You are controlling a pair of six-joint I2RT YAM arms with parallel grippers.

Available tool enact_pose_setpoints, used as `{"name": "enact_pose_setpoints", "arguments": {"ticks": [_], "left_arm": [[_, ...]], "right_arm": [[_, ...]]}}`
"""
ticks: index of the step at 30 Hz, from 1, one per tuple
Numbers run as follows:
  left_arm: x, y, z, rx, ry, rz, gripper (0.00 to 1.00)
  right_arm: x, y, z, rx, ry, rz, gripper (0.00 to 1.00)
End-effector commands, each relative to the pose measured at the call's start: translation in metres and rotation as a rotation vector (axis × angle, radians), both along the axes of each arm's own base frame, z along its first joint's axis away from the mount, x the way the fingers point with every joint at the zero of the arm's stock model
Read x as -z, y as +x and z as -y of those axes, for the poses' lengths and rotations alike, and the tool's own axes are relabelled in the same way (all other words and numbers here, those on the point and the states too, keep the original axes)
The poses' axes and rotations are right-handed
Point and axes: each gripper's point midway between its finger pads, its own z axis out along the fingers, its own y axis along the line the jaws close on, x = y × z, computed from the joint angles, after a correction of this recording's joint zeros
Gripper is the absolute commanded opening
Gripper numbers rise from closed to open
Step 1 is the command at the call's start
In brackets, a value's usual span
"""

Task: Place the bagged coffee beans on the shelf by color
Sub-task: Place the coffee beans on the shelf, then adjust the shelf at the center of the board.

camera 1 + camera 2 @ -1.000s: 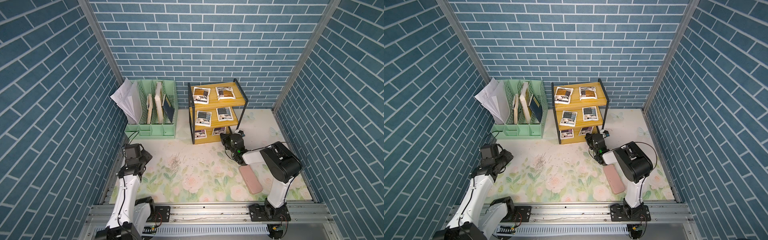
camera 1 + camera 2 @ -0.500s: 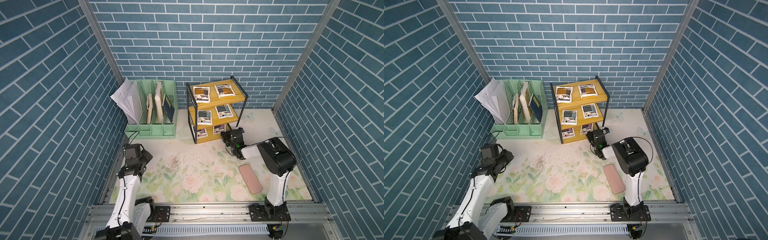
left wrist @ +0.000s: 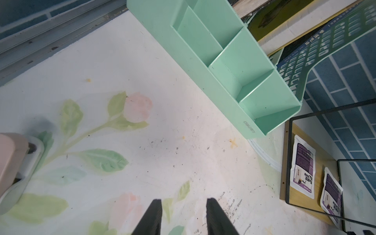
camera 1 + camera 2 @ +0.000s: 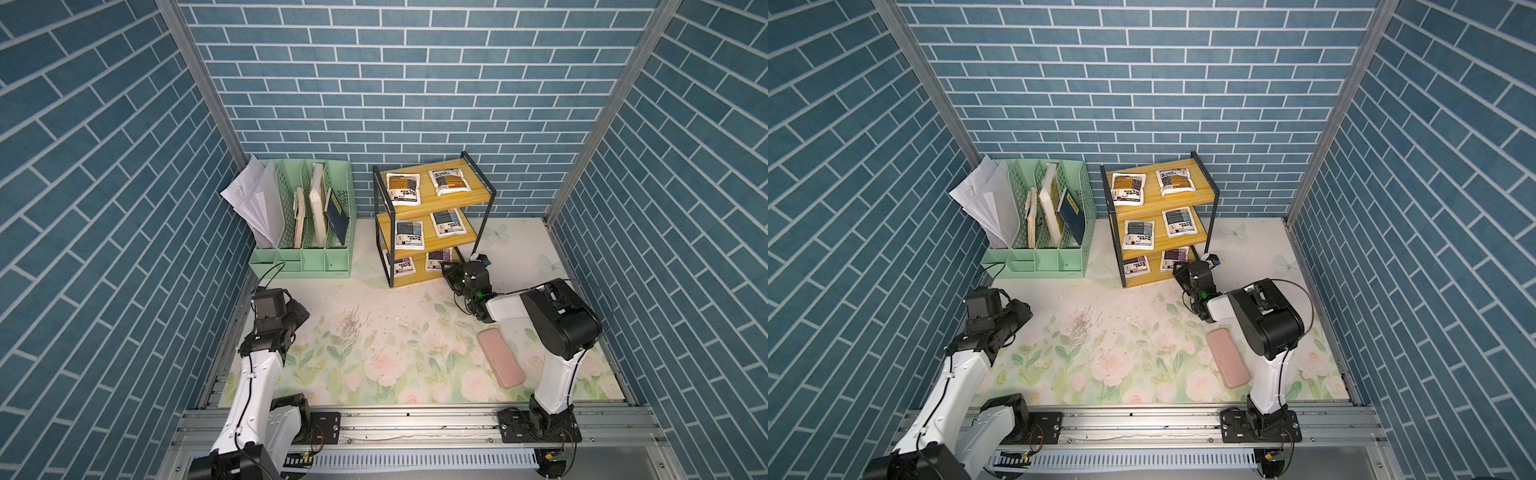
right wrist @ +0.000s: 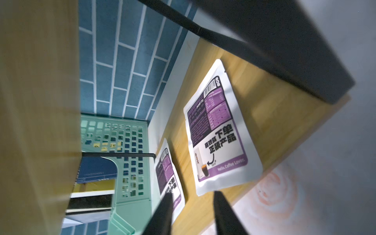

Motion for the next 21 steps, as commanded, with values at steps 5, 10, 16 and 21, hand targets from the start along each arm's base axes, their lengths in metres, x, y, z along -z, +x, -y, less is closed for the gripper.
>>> {"name": "enact_pose_setpoints", "arguments": {"ticks": [5, 10, 16, 21], "left_arm": [[-0.003, 0.008, 0.053, 0.218, -0.017, 0.086, 0.42], [-0.031, 0.011, 0.148, 0.527, 0.036, 0.346, 0.44], [-0.049, 0.006, 0.211, 0.72, 0.071, 0.575, 0.37], [-0.03, 0.01, 0.269, 0.869, 0.113, 0.607, 0.35]], "right_arm": [[-0.012, -0.061, 0.043, -0.03, -0.078, 0.007, 0.5], [-0.009, -0.097, 0.062, -0.223, -0.202, -0.041, 0.48], [-0.024, -0.097, 0.028, -0.329, 0.01, -0.052, 0.26], [-0.001, -0.053, 0.027, -0.175, 0.082, -0.14, 0.16]]}}
